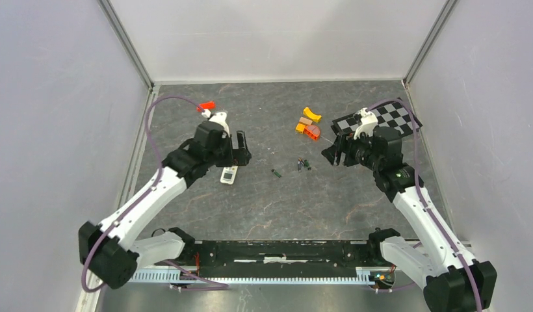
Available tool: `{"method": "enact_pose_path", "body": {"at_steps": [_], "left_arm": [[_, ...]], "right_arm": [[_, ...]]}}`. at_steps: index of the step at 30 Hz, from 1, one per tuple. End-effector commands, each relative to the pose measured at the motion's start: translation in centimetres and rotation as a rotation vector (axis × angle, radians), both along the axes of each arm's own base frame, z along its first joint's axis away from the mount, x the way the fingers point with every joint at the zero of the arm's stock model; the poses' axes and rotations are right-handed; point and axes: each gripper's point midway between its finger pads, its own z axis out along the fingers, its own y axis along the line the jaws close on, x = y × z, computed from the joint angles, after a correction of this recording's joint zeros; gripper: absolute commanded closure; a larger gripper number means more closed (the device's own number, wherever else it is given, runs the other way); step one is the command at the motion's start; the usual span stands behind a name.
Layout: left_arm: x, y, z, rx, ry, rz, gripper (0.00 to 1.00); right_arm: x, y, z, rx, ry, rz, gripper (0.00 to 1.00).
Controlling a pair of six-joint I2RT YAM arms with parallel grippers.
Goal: Load the batteries into the remote control
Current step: Pick up the remote control from the center of the board.
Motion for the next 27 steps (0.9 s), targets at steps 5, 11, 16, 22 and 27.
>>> {"method": "enact_pose_path", "body": {"at_steps": [5,11,16,22,27], "left_arm": [[2.2,4.5,-7.4,0.297,0.073,0.270,0.07],[2.6,3.5,-12.0,0.352,0.166,0.223,0.06],[2.5,4.1,-14.2,0.460,0.254,0.204,0.00],[2.8,3.7,-16.1,0.458,0.315,0.190,0.00],[2.7,3.6,-17.2,0.436,0.353,0.196,0.03]], "right_arm": [[-0.1,0.7,-0.2,0.055,-0.005,0.012,0.32],[-0.1,0.8,-1.1,0.055,0.023,0.014,0.36],[0.0,0.5,-1.6,0.030,0.032,0.001,0.41],[0.0,0.3,-2.0,0.014,0.044,-0.004,0.41],[-0.1,0.2,-2.4,0.006,0.053,-0.001,0.41]]}}
